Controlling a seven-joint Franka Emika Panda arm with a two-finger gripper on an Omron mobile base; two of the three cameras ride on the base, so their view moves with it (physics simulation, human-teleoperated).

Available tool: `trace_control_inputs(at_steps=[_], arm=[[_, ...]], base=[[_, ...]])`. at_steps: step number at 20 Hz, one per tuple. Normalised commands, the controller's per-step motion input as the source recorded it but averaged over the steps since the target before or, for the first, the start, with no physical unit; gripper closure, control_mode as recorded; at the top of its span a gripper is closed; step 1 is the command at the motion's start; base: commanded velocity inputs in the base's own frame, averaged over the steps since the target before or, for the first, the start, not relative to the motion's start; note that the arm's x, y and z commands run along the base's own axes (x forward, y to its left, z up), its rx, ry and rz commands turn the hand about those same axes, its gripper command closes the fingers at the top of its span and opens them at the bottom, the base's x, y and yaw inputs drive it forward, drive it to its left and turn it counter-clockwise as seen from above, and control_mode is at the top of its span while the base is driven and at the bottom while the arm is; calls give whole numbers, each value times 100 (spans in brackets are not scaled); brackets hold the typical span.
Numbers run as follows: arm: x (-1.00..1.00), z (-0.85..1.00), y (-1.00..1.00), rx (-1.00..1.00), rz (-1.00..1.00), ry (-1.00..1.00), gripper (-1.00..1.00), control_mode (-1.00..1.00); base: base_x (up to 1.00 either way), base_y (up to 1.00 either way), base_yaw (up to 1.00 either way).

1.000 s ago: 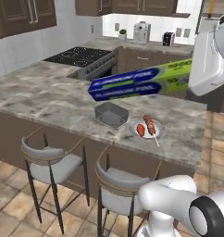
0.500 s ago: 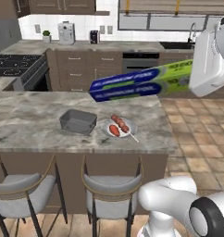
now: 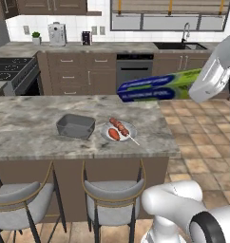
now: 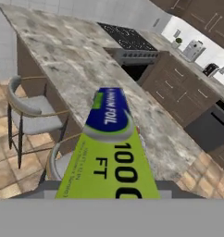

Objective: Retrieve the tupperware and aluminum foil from the cabinet and place them on the dining counter near the plate with kebab skewer and sweet potato to prepare for storing leftovers.

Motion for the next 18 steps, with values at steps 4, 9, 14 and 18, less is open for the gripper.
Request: trace_control_inputs(at_steps=[4, 9, 14, 18], arm=[[34, -33, -70, 2, -27, -2, 100, -100], [60, -41, -56, 7, -14, -2, 100, -100], [69, -73, -38, 15, -1, -1, 100, -100], [96, -59, -34, 27, 0, 2, 100, -100]], base=[[0, 0, 0], [0, 0, 0], [0, 0, 0], [0, 0, 0]])
